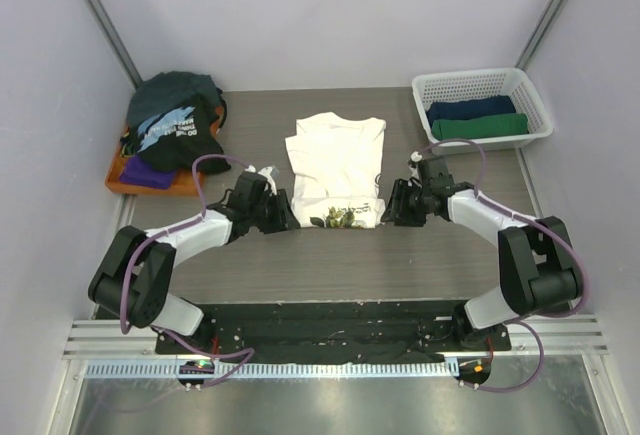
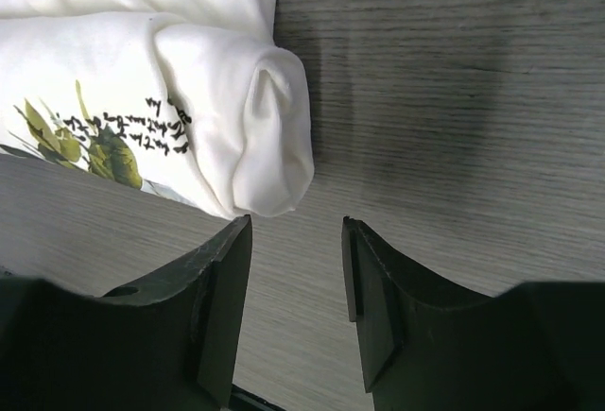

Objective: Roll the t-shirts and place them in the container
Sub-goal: Roll the T-shirt to the center of the board.

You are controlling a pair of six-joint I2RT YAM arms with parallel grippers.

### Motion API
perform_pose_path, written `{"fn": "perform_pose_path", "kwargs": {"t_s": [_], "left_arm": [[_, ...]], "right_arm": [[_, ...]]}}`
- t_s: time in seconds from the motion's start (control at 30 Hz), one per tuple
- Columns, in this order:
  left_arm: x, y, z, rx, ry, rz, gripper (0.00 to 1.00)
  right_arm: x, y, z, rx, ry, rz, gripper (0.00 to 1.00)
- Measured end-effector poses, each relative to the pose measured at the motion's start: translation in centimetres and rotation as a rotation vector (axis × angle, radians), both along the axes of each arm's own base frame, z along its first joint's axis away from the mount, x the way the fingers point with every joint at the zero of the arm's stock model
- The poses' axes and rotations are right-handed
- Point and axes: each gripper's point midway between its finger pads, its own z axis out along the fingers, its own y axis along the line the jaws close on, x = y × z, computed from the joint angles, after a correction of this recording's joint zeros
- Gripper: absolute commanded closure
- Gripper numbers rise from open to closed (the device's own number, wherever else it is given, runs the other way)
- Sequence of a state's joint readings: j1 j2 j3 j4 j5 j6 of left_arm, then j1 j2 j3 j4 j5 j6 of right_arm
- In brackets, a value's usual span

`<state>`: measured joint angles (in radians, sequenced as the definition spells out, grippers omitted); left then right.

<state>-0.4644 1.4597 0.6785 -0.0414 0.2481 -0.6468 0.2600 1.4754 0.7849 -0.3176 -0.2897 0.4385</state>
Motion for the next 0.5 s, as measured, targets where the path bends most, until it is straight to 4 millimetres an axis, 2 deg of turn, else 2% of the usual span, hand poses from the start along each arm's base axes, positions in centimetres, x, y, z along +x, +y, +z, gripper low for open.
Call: {"fn": "perform_pose_path", "kwargs": {"t_s": [0.23,0.33,0.37,0.47,0.5], "left_arm": [[0.2,0.3,-0.4,0.019,-0.002,0.013,0.60],[0.2,0.3,-0.8,0.027,0.007,0.013,0.62],[0.2,0.4,-0.9,0.030,0.011,0.012,0.64],[0.2,0.4,-1.4,0.037,0.024,0.012,0.65],[0.3,0.4,-1.6,0.040,0.027,0.011,0.66]], "right_arm": [[0.4,0.3,-1.1,0.007,0.011,0.007,0.53],[0.6,0.6,-1.6,0.017,0.019,0.016,0.63],[0.5,0.7,-1.7,0.019,0.022,0.021,0.74],[0.5,0.9,-1.9,0.028,0.024,0.034,0.92],[0.6,1.0,-1.9,0.032,0.024,0.038,0.94]]}}
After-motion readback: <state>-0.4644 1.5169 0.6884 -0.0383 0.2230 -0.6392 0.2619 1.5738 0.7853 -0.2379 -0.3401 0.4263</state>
